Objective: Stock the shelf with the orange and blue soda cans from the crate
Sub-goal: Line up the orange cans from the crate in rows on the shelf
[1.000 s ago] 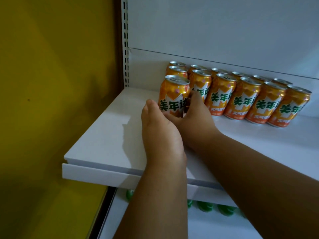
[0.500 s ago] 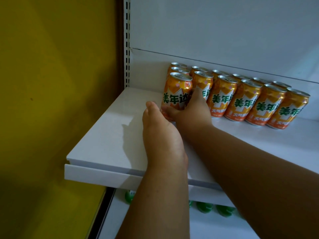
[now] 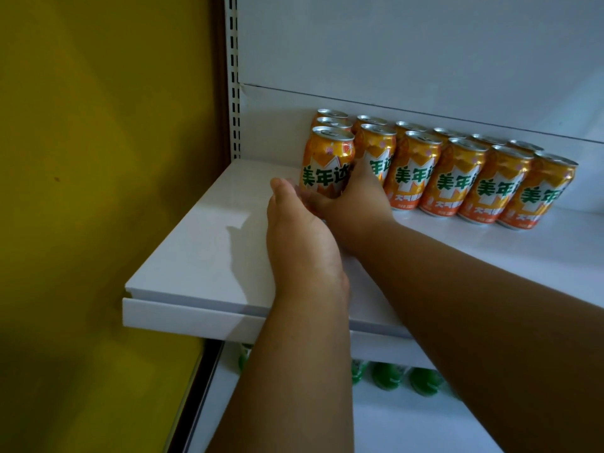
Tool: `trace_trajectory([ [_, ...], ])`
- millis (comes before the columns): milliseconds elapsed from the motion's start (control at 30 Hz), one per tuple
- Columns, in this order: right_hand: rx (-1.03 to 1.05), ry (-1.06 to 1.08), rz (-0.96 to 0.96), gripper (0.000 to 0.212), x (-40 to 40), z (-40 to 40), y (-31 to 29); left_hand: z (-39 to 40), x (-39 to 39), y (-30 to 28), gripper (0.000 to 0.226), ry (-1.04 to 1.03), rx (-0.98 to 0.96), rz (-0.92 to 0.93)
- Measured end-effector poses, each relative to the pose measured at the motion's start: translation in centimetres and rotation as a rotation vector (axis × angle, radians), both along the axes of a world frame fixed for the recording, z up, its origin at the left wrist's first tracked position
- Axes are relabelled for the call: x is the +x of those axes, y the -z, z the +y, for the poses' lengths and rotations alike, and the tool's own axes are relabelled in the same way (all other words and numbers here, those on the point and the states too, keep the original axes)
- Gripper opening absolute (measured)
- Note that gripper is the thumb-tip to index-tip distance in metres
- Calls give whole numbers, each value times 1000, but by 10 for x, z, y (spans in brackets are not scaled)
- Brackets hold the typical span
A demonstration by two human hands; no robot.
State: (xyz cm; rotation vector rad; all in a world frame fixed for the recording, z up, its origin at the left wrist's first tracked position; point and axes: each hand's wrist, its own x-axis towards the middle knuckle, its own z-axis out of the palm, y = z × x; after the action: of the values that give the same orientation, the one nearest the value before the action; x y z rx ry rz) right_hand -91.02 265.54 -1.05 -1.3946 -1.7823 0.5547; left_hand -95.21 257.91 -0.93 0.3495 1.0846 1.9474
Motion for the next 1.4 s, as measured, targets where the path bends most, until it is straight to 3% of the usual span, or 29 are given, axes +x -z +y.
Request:
trace_trajectory([
  [100,51,32,46,86,6,-21,-6,-3,0,-4,46,3,11,-22],
  [200,215,39,41,72,26,-66,-18,-18,11,-9,52,-5,66,41],
  [367,497,17,126,56,78,-143,-42,-76,59,-39,43,8,198,109],
  [467,608,62,116,52,122,-184,-51,-109,95,-53,41,86,271,134],
  [700,658,201,60,48,238,-271,-39,-180,204,-42,45,364,292,265],
  [833,557,337,57,45,306,-311,-6,-205,276,-9,44,593,198,184],
  [1033,303,566,72,44,394,-345,78,-224,376,75,50,890,-100,60],
  [1267,122,739,70,42,458,-345,173,-210,446,175,45,1039,-354,183],
  [1400,-138,831,18,44,492,-340,238,-194,471,241,51,1163,-602,176],
])
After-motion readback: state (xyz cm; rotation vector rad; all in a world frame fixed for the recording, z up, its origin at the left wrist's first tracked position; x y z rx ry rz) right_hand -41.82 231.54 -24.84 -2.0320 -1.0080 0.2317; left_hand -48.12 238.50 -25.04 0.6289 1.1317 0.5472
